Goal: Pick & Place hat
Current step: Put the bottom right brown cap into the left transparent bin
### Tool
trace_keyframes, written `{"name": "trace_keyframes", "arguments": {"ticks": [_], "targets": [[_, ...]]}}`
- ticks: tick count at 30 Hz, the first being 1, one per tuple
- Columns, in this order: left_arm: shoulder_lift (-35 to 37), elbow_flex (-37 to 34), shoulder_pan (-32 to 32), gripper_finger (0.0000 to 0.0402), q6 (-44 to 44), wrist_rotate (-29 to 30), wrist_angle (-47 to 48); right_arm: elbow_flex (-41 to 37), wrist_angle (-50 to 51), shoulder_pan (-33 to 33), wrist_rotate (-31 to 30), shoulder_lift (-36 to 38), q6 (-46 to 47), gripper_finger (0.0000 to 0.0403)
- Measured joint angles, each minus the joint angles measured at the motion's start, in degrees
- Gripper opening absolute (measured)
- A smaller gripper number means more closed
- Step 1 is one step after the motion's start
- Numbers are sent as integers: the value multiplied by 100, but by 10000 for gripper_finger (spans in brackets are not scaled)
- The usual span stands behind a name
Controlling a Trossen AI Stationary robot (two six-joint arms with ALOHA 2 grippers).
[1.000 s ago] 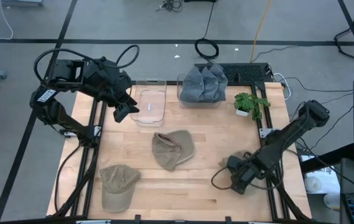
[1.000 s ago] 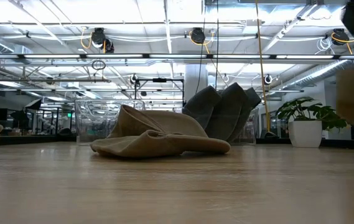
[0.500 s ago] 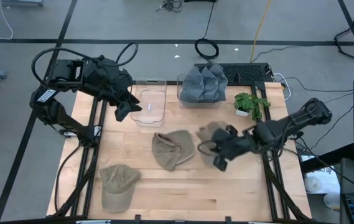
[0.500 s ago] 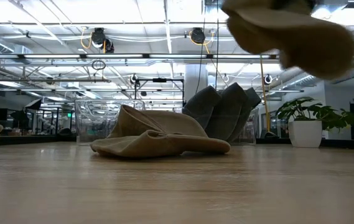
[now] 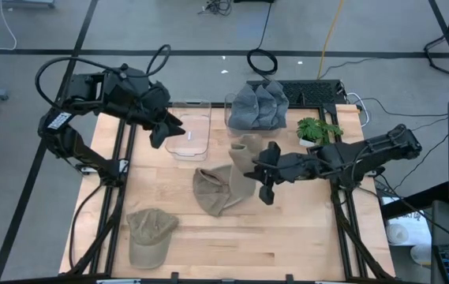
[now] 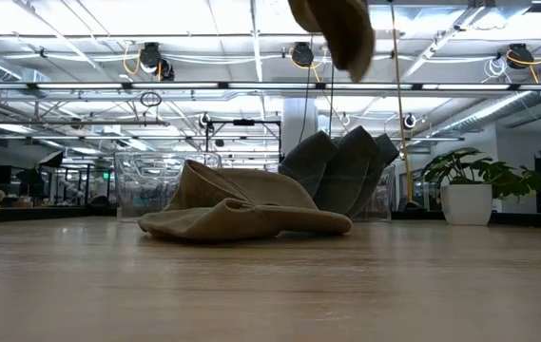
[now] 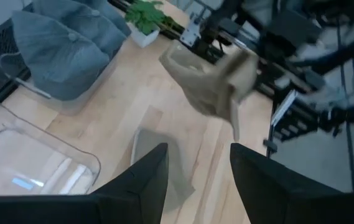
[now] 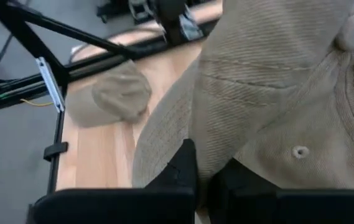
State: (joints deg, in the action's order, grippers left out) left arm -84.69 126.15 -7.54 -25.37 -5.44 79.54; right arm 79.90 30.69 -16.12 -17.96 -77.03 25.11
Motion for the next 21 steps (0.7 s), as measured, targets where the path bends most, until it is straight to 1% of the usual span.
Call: {"name": "trace_keyframes", "arguments": {"ticks": [4,12,17,19,21], "targets": [[-37,4,-173,182,-499,8,-84,0,-379,-2,-53,-1,-1019,0],[-105,7,-480,182,-1514,-3,-319,41,-666,-123,-911,-147,-2955,0],[-185,6,-655,182,-2033,-214,-556,285,-669,-278,-1646,-493,-4328,0],[-223,9,-672,182,-2183,-344,-658,419,-730,-285,-1833,-661,-4811,0],[-273,-4,-670,183,-2291,-494,-729,486,-680,-310,-1885,-772,-5122,0]]}}
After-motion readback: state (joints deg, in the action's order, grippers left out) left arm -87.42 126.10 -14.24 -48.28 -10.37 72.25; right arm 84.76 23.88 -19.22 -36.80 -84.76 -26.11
